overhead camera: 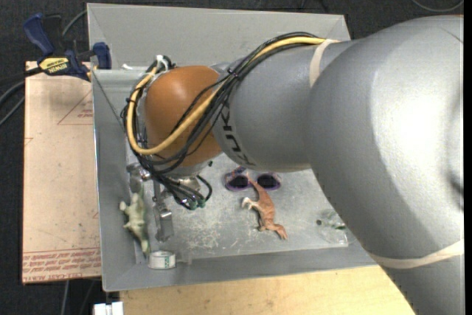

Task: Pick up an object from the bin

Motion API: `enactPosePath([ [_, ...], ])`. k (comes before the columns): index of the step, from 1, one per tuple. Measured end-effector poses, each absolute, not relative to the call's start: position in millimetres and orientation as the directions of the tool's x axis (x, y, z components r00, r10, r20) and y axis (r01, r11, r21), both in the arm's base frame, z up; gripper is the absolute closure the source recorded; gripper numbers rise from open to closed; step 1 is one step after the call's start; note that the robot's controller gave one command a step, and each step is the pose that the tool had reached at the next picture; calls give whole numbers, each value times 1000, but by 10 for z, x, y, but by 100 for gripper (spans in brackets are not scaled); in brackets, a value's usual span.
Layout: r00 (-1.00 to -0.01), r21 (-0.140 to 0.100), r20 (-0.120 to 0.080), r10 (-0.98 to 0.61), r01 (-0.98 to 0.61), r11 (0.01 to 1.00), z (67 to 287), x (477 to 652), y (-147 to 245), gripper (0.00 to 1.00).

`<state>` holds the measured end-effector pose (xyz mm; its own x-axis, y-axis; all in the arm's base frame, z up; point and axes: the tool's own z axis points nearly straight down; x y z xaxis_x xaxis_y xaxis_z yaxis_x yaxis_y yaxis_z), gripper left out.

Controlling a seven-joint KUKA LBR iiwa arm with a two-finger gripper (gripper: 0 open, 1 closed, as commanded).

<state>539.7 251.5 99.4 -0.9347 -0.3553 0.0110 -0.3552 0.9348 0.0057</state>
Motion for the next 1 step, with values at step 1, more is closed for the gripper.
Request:
enactPosePath([
  [1,-676,-6,-4,-737,-737,676,704,5293,2462,0],
])
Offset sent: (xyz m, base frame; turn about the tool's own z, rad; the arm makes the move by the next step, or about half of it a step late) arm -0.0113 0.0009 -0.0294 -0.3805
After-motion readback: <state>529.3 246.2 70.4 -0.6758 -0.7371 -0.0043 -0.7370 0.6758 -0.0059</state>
